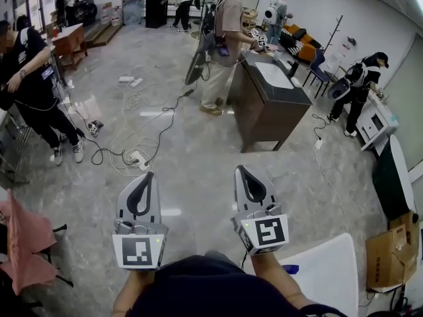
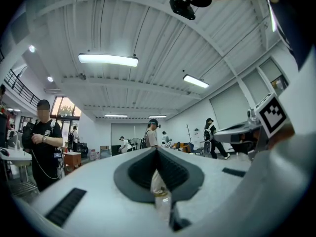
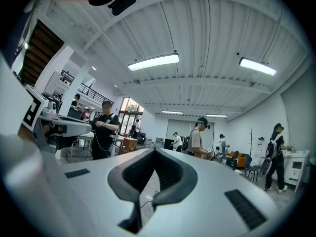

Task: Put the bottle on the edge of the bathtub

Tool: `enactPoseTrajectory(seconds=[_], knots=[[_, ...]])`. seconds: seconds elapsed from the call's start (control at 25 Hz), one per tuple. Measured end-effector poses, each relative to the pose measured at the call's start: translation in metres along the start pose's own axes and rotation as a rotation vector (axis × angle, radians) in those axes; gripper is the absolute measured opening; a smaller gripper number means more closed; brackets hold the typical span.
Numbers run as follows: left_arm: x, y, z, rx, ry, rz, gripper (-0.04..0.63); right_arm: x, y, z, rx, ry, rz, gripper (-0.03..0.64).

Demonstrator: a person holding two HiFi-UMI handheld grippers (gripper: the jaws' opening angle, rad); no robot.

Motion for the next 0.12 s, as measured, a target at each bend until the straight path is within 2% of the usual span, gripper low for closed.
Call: enactPoseTrajectory(seconds=[0.12], knots=[[-0.0049,0.0041,0.0075,0.005,0.004,-0.002,0.0,-0.001,-0.0028,0.0099,0.001,0.004,0.0,0.017]])
Point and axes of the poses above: the fingertips, and each gripper's own axes: y forward along the fingers, z to its right, x out of its underside, the point moved 10 cm from there along -y, backward along the fingers, and after that the axes turned 13 degrees about -z, right-handed, at the moved point
